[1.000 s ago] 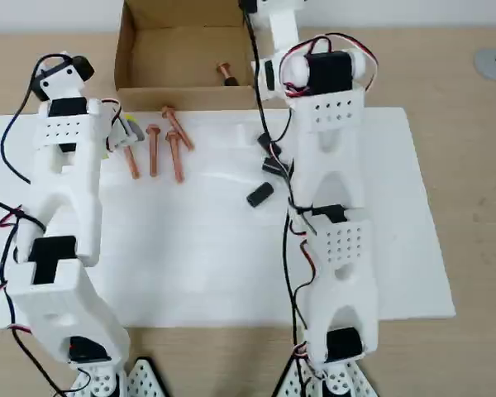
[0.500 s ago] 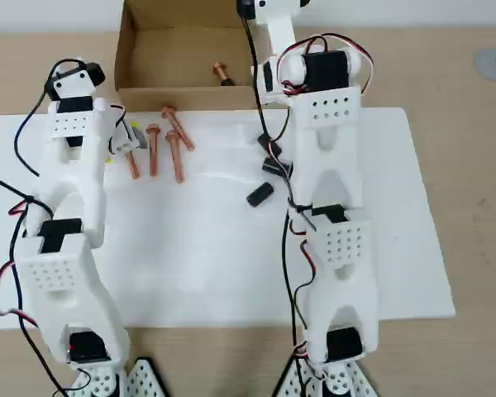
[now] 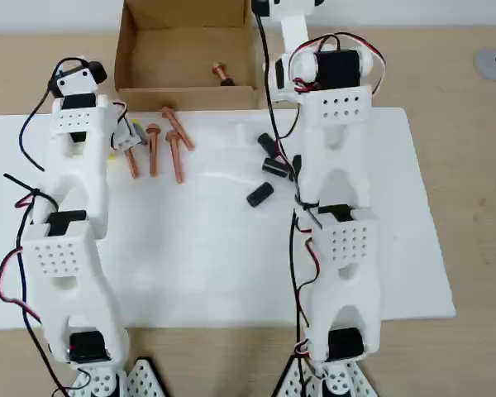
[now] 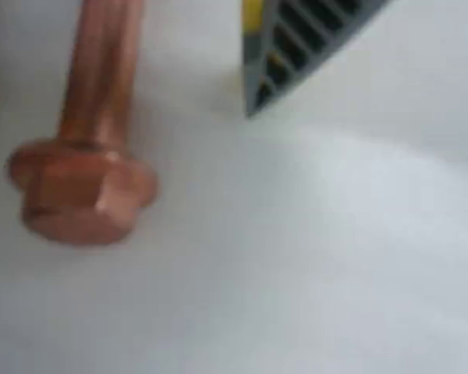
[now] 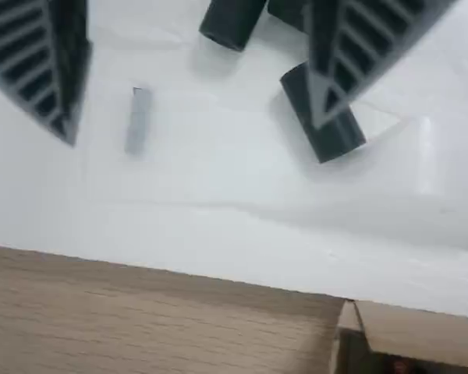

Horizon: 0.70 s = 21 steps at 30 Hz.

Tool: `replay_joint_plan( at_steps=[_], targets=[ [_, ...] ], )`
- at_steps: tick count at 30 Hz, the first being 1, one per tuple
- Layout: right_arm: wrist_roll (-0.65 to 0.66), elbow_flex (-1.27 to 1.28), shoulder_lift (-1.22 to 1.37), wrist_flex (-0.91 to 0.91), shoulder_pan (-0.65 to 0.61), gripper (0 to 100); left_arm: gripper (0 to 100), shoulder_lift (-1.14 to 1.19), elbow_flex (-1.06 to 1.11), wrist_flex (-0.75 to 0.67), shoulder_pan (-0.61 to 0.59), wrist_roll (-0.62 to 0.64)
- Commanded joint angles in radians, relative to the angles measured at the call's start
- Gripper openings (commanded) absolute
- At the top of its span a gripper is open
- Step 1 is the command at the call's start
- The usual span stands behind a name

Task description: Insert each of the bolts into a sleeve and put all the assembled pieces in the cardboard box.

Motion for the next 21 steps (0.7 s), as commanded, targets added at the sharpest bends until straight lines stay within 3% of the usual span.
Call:
replay_joint_plan(
  at_steps=[1,4,12,21],
  targets=[
    [0.008,-0.002,-0.074,0.014,0.024,23.2,26,-0.008,-0.063,-0.015,-0.009,0.002],
    [0.008,-0.002,-0.074,0.014,0.024,23.2,24,0.005,-0.061,-0.014,-0.005,0.002],
    [0.008,-0.001,-0.073,0.014,0.024,23.1,1,0.053,-0.071,-0.011,-0.011,0.002],
    [0.008,-0.001,-0.073,0.014,0.024,23.1,1,0.028,-0.095,0.029,-0.009,-0.003]
  ],
)
